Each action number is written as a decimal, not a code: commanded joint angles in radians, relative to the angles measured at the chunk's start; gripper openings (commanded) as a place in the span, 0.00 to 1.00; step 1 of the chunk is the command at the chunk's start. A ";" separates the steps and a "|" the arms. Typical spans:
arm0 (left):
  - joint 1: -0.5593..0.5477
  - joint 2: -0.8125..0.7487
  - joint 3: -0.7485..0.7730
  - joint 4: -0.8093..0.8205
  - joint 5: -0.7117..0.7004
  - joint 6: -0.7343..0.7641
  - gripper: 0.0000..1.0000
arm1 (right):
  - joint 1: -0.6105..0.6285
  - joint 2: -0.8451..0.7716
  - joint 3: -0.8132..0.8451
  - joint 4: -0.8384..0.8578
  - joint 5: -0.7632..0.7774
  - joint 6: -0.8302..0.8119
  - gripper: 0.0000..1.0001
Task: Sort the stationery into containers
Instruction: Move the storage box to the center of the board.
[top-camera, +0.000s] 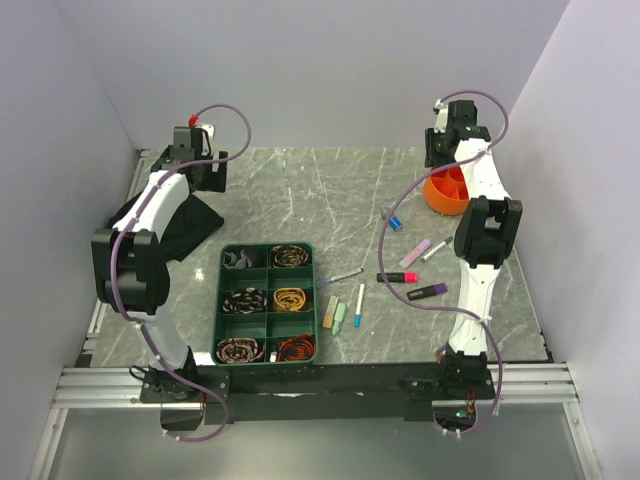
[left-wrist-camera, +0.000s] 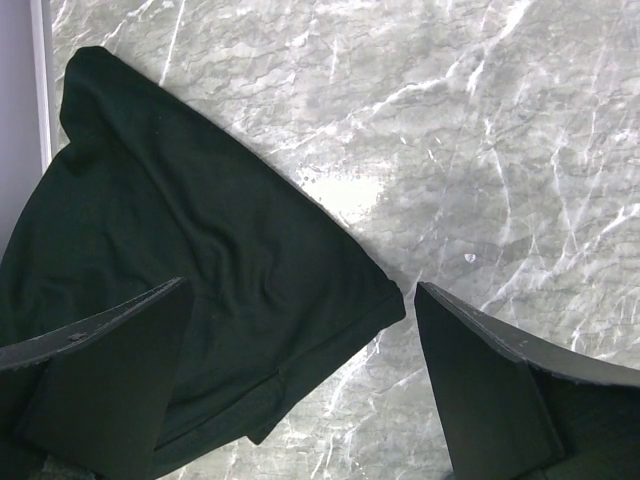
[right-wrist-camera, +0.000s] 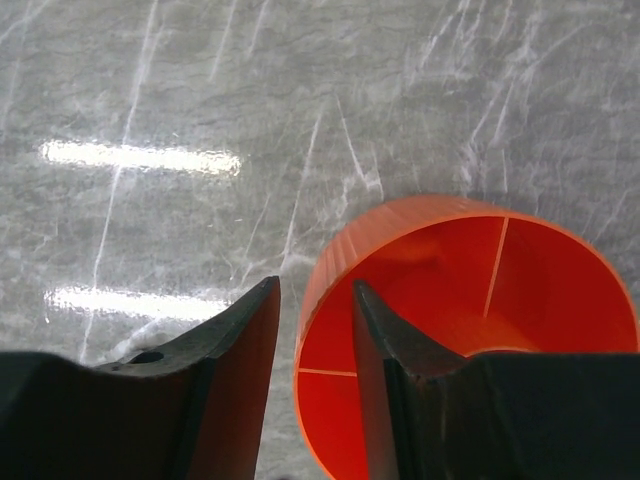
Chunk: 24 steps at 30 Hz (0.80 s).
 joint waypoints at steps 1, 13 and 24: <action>-0.007 -0.025 0.013 0.019 -0.013 0.008 0.99 | 0.004 0.006 0.028 0.003 0.052 0.018 0.42; -0.012 -0.031 -0.007 0.020 -0.010 -0.001 0.99 | 0.037 0.027 -0.001 -0.007 0.069 0.021 0.34; -0.012 -0.044 -0.032 0.022 -0.002 -0.011 0.99 | 0.112 -0.002 -0.050 -0.016 0.094 0.005 0.00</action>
